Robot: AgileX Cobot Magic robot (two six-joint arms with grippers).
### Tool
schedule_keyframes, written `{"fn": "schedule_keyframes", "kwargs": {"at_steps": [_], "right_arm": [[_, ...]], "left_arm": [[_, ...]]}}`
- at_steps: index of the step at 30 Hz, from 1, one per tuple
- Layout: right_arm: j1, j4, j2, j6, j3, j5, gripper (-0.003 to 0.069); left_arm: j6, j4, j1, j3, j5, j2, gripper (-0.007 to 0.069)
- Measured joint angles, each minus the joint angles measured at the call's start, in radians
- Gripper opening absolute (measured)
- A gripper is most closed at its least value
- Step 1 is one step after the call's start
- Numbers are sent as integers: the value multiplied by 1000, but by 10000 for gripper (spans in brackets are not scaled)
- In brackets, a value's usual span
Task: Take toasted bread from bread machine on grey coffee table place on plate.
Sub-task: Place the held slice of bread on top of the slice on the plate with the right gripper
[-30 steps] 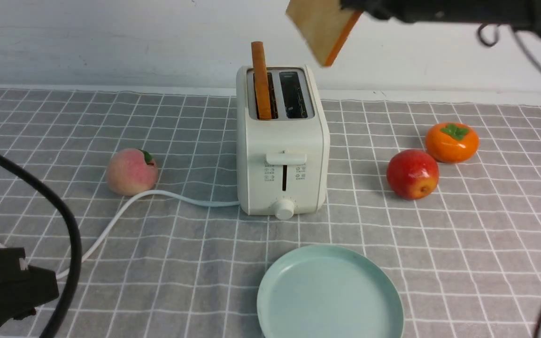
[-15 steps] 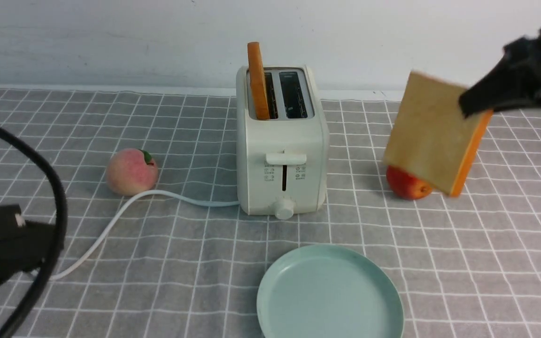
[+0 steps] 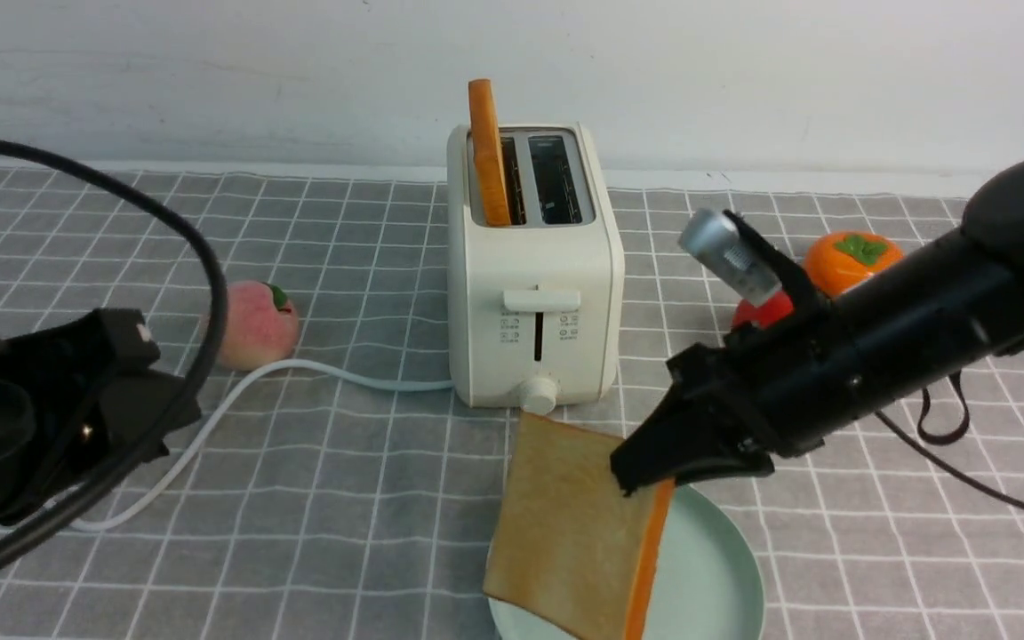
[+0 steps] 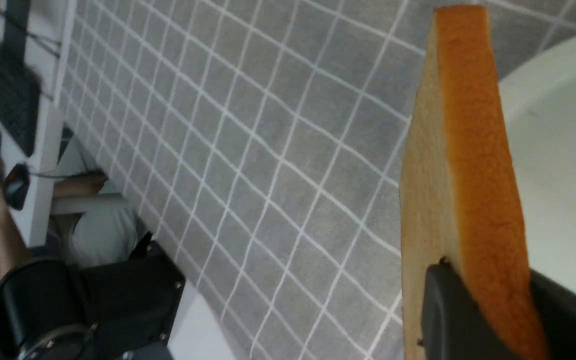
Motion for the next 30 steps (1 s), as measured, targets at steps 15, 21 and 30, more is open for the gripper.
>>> {"fn": "schedule_keyframes", "kwargs": {"at_steps": [15,21,30], "right_arm": [[-20,-71,-164,119,6,-53,651],[-30,-181,-338,130,6,-55,654],[-30,-229,-532,173,118,-91,576]], "left_arm": [[729,-389,0,-384,27,371,497],[653,-295,-39,-730,104,624,560],[53,404,-234,-1211,169,1041,575]]}}
